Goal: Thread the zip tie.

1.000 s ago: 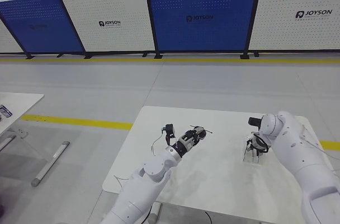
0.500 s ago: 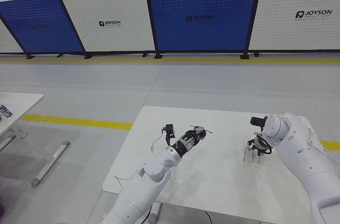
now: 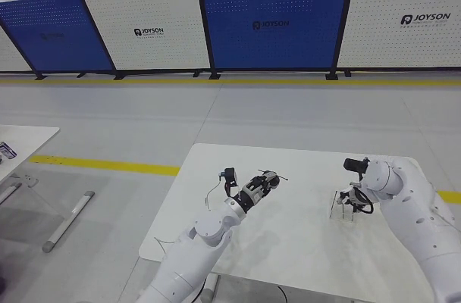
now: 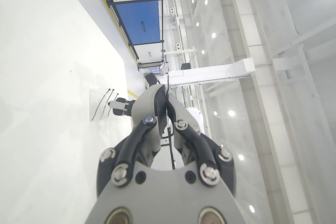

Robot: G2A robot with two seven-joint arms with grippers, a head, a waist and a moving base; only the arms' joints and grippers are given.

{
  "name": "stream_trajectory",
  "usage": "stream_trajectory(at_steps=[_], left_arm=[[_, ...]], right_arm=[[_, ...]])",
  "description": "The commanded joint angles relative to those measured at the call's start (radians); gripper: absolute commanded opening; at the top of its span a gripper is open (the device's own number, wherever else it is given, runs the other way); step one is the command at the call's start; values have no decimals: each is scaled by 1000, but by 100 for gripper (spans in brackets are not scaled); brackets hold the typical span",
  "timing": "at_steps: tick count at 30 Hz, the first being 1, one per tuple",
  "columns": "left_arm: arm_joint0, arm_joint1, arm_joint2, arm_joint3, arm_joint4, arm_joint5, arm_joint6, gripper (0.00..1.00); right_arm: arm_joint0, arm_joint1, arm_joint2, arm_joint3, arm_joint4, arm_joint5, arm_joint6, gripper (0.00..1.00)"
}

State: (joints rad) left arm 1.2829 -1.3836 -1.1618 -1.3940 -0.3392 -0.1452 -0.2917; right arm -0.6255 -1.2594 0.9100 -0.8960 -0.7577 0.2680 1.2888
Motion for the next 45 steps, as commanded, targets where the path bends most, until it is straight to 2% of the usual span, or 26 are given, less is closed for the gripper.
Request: stream_trajectory(at_steps=[1, 10, 13, 14, 15, 16, 17, 29, 30, 31, 33, 34, 36, 38, 40, 42, 45], left_arm=[[0, 0, 0, 0, 0, 0, 0, 0], [0, 0, 0, 0, 0, 0, 0, 0], [0, 0, 0, 0, 0, 0, 0, 0], [0, 0, 0, 0, 0, 0, 0, 0], [0, 0, 0, 0, 0, 0, 0, 0], [0, 0, 0, 0, 0, 0, 0, 0], [0, 0, 0, 0, 0, 0, 0, 0], [0, 0, 0, 0, 0, 0, 0, 0], [0, 0, 0, 0, 0, 0, 0, 0], [0, 0, 0, 0, 0, 0, 0, 0], [0, 0, 0, 0, 0, 0, 0, 0], [0, 0, 0, 0, 0, 0, 0, 0], [0, 0, 0, 0, 0, 0, 0, 0], [0, 0, 0, 0, 0, 0, 0, 0], [0, 0, 0, 0, 0, 0, 0, 0], [0, 0, 0, 0, 0, 0, 0, 0], [0, 0, 0, 0, 0, 0, 0, 0]], right_arm=[[-33, 14, 29, -55, -4, -1, -3, 38], [-294, 95, 237, -433, -45, -38, -102, 47], [-365, 110, 294, -513, -34, -77, -159, 49], [-397, 115, 314, -550, -27, -105, -185, 59], [-418, 119, 330, -571, -22, -128, -196, 91], [-437, 124, 343, -589, -15, -163, -196, 100], [-452, 130, 364, -599, 0, -200, -186, 100], [-455, 131, 368, -600, 4, -209, -181, 100], [-456, 131, 370, -606, 21, -244, -185, 100], [-456, 136, 395, -616, 99, -351, -179, 100], [-457, 148, 456, -607, 189, -501, -158, 100], [-457, 156, 495, -607, 218, -558, -152, 100], [-454, 163, 514, -615, 238, -608, -127, 100], [-426, 167, 489, -618, 215, -608, -105, 100], [-383, 166, 445, -583, 217, -608, -82, 100], [-315, 160, 382, -500, 229, -608, -54, 100], [-214, 140, 295, -345, 215, -558, -66, 100]])
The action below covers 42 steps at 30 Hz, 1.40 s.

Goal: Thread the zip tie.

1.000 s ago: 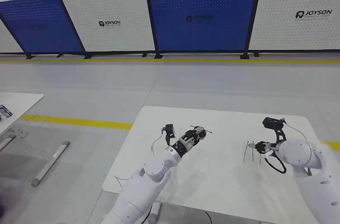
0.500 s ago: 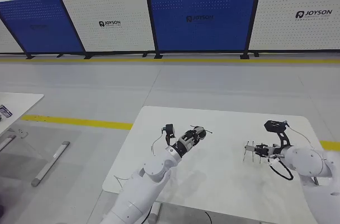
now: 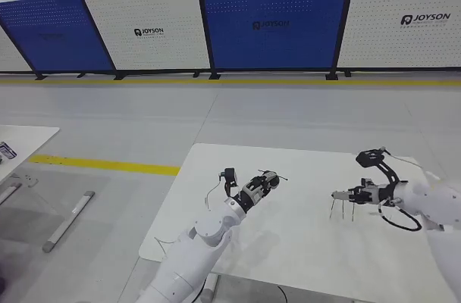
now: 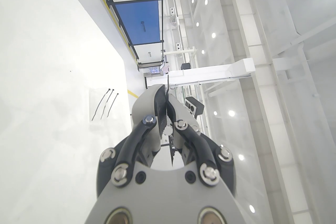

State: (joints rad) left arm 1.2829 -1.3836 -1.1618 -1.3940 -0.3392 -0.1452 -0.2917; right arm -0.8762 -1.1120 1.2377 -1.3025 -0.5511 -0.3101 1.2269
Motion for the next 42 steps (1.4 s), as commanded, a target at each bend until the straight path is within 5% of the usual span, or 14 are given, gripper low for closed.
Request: stream_trajectory(at_steps=[1, 14, 26, 30, 42], left_arm=[[0, 0, 0, 0, 0, 0, 0, 0], [0, 0, 0, 0, 0, 0, 0, 0], [0, 0, 0, 0, 0, 0, 0, 0], [0, 0, 0, 0, 0, 0, 0, 0], [0, 0, 0, 0, 0, 0, 0, 0]], right_arm=[[65, -15, -57, 104, 12, 35, -3, 100], [57, -17, -76, 109, 9, 26, -16, 100], [47, -45, -158, 256, 27, 70, -239, 100], [54, -47, -173, 268, 33, -7, -254, 100], [39, -47, -171, 261, 45, -4, -270, 100]])
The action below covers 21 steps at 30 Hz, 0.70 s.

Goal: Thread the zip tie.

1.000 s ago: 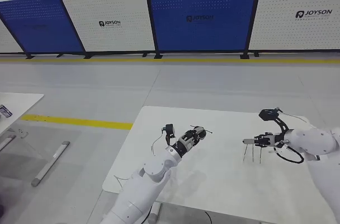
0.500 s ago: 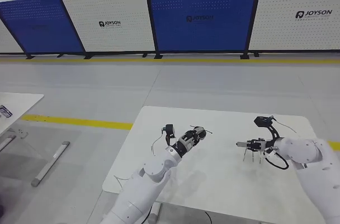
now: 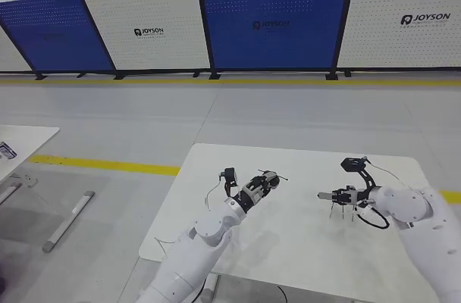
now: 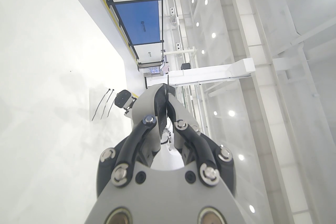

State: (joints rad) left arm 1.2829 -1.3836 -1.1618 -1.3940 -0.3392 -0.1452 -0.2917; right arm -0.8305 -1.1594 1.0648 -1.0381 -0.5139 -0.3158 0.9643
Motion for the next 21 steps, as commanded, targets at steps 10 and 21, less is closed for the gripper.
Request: stream_trajectory(at_steps=[10, 21], left_arm=[[0, 0, 0, 0, 0, 0, 0, 0], [0, 0, 0, 0, 0, 0, 0, 0]], right_arm=[[-78, 31, 89, -72, 39, 56, -8, 75], [-64, 31, 81, -65, 33, 153, 1, 45]])
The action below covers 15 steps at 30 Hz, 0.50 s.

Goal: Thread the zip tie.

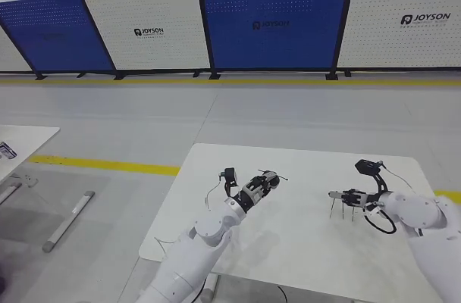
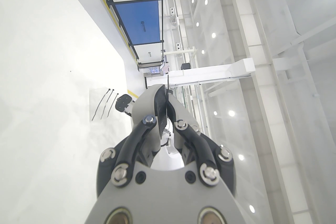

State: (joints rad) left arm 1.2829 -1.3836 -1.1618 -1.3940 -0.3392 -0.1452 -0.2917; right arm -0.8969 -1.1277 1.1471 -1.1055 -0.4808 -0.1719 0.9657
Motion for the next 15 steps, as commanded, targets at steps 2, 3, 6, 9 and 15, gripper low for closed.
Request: stream_trajectory(at_steps=[2, 3, 6, 9, 15], left_arm=[[0, 0, 0, 0, 0, 0, 0, 0], [0, 0, 0, 0, 0, 0, 0, 0], [0, 0, 0, 0, 0, 0, 0, 0], [0, 0, 0, 0, 0, 0, 0, 0], [0, 0, 0, 0, 0, 0, 0, 0]], right_arm=[[11, -2, -6, 14, 1, 38, 6, 45], [16, -3, -10, 18, 3, 45, 13, 45], [35, -8, -25, 43, 7, 73, 35, 45], [56, -14, -43, 75, 13, 91, 48, 45], [78, -20, -55, 120, 24, 84, 29, 39]])
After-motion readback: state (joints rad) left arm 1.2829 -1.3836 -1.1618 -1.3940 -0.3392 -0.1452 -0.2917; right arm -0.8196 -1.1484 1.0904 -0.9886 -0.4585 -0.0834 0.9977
